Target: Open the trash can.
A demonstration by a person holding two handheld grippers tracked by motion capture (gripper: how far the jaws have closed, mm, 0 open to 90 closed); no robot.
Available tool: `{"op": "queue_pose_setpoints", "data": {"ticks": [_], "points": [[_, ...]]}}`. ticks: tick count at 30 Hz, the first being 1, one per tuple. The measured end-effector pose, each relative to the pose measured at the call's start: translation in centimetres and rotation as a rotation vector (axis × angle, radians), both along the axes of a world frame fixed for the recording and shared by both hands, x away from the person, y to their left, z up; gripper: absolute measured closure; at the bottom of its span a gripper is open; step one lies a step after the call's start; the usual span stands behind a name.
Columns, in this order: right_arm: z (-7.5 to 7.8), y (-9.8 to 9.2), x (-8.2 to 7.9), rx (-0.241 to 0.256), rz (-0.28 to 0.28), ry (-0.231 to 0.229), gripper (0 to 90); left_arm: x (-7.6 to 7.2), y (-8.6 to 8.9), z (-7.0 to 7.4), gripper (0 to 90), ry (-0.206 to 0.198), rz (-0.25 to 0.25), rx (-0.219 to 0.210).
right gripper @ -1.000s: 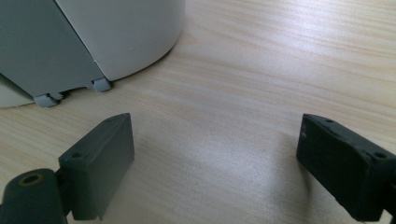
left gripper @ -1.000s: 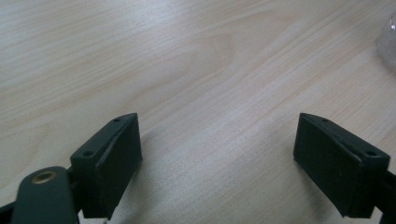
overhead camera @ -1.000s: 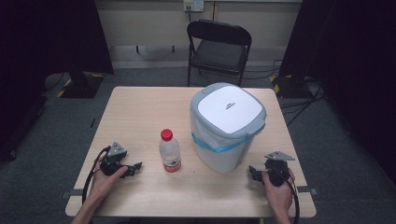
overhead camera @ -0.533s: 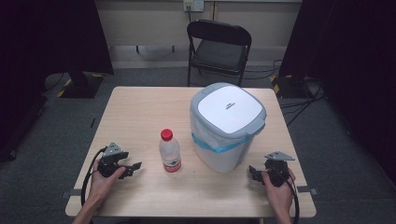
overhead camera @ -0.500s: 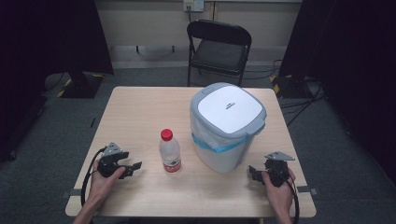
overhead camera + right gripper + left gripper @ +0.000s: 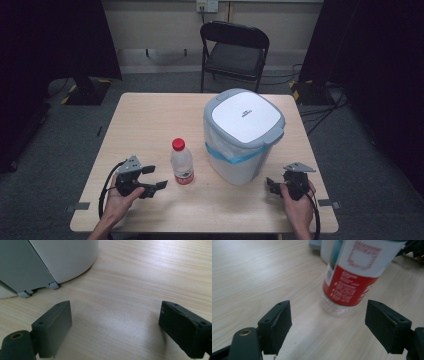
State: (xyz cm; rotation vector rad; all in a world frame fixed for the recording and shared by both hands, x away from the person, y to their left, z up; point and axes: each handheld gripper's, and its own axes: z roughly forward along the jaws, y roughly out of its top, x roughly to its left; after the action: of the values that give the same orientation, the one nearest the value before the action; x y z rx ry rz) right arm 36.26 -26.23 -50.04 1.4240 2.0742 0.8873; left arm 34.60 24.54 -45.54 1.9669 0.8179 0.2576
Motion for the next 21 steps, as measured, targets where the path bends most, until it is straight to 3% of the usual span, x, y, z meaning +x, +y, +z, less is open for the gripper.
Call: {"op": "queue_pose_setpoints", "data": {"ticks": [2,4,8,14,20,21], "points": [[0.0,0.0,0.0,0.0,0.0,0.0,10.2,-0.1,-0.5,0.2,19.6,0.009,-0.017,-0.03],[0.0,0.0,0.0,0.0,-0.001,0.0,10.2,-0.1,-1.1,0.5,19.3,-0.002,-0.002,-0.033],[0.0,0.0,0.0,0.001,-0.001,0.001,10.2,-0.1,-2.5,0.9,18.5,-0.015,-0.03,-0.057],[0.0,0.0,0.0,0.001,-0.002,0.001,10.2,0.0,-4.4,1.2,16.7,-0.057,-0.054,-0.002],[0.0,0.0,0.0,0.001,-0.004,0.0,10.2,1.3,-5.7,0.8,15.9,-0.031,-0.043,-0.019],[0.0,0.1,0.0,0.002,-0.006,0.001,10.2,1.4,-5.8,0.7,16.7,-0.049,-0.03,-0.015]]}}
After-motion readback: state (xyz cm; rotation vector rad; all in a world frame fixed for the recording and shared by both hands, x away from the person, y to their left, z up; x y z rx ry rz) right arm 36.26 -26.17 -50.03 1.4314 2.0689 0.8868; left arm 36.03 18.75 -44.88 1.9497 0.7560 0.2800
